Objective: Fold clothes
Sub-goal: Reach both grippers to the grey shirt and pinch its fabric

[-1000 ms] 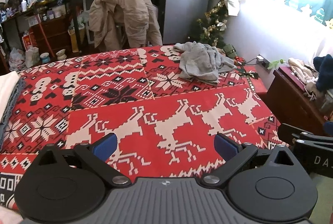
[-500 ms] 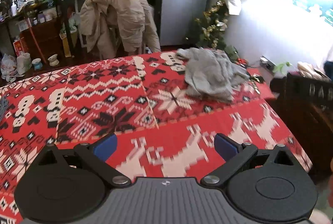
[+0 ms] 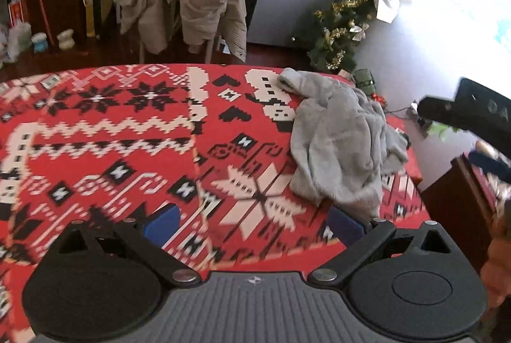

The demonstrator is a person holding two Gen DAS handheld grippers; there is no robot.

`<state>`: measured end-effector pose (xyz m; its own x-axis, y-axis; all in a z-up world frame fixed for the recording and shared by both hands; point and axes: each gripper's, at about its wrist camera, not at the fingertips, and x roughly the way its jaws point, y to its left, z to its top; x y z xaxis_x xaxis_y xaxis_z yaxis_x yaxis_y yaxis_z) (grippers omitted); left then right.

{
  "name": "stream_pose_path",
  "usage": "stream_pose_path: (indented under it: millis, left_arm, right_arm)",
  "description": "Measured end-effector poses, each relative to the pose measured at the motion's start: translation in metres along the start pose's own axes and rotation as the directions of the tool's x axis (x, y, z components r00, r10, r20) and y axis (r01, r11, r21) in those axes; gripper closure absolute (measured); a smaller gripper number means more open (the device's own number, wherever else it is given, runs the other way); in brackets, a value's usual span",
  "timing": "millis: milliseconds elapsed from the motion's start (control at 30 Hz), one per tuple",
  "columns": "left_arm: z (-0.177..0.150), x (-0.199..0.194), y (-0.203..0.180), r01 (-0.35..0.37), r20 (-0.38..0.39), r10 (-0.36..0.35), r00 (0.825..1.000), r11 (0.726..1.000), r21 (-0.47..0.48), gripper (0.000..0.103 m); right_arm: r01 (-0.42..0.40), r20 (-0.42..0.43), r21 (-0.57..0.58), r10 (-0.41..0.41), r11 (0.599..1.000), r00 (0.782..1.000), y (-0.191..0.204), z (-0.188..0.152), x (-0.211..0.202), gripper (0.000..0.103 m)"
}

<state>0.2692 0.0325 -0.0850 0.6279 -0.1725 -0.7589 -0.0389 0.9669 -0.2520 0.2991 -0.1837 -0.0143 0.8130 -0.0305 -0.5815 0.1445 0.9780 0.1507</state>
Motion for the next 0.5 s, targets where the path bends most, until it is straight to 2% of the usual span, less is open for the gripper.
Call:
stream_pose_path:
  millis: [33, 67, 133, 200, 367, 500]
  left_arm:
    - [0.003, 0.007, 0.001, 0.012, -0.005, -0.012, 1.0, 1.0, -0.013, 0.004]
    - [0.006, 0.012, 0.001, 0.023, -0.014, -0.023, 1.0, 0.999, -0.025, 0.009]
    - [0.01, 0.026, -0.003, 0.037, -0.037, -0.039, 0.999, 0.998, -0.04, 0.011]
    - [0.013, 0.037, -0.007, 0.054, -0.056, -0.056, 0.997, 0.998, -0.045, 0.014]
    - [0.021, 0.059, -0.022, 0.09, -0.078, -0.092, 0.993, 0.996, -0.029, 0.014]
    - [0.023, 0.073, -0.035, 0.072, -0.1, -0.074, 0.992, 0.997, -0.026, 0.015]
  right_arm:
    - [-0.01, -0.006, 0.033, 0.01, 0.999, 1.0, -0.006, 0.0, 0.009, 0.003]
    - [-0.02, -0.017, 0.084, 0.022, 0.996, 1.0, -0.012, 0.001, 0.019, 0.008]
    - [-0.034, -0.059, 0.173, 0.045, 0.984, 0.997, -0.026, -0.007, 0.035, 0.017]
    - [-0.045, -0.116, 0.206, 0.07, 0.978, 0.991, -0.037, -0.01, 0.055, 0.031]
    - [-0.05, -0.174, 0.28, 0.102, 0.959, 0.979, -0.066, -0.014, 0.089, 0.037]
    - [-0.085, -0.211, 0.395, 0.181, 0.915, 0.961, -0.094, -0.015, 0.11, 0.04]
